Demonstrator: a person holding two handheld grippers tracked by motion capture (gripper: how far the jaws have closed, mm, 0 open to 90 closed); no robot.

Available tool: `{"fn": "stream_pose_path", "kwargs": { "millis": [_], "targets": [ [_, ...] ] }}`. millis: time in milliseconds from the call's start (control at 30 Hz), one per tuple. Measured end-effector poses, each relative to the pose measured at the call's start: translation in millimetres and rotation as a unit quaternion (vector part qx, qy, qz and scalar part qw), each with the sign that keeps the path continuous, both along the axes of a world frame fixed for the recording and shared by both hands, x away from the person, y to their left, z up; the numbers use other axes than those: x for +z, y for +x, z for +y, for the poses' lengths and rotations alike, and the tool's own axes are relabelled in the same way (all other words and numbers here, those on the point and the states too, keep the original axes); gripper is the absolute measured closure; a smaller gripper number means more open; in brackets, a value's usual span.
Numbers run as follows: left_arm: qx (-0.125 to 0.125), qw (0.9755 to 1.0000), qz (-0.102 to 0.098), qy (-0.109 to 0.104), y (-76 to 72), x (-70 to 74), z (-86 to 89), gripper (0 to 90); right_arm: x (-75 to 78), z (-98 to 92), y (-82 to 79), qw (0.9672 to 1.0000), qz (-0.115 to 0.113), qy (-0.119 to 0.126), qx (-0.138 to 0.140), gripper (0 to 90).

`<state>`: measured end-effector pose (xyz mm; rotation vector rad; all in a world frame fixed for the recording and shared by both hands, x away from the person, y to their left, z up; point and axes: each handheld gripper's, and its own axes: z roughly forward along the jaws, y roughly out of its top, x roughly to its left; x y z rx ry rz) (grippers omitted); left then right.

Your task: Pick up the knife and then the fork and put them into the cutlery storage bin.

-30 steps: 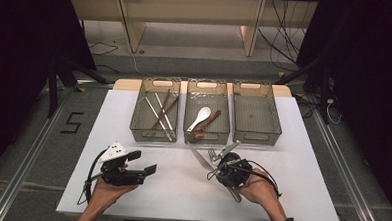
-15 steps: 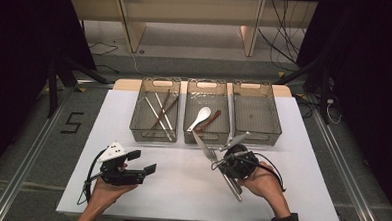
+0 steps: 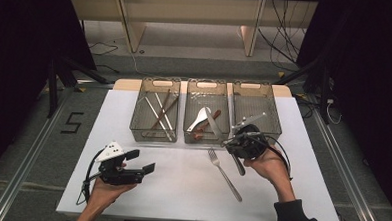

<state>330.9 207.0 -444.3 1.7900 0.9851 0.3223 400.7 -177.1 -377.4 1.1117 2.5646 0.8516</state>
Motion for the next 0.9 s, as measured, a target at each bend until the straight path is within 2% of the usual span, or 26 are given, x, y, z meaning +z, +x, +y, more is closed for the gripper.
{"fn": "stream_pose_path", "kwargs": {
  "millis": [500,900],
  "targets": [
    [0.002,1.0,-0.005,-0.005,-1.3,0.6,3.3,18.2,22.5,-20.9,38.4,0.9982,-0.018,0.019,-0.054,80.7],
    [0.003,0.9998,-0.015,-0.013,-3.1,1.2,4.6,17.9,32.9,-34.6,63.7,0.996,-0.027,0.011,-0.085,80.6]
  ]
}}
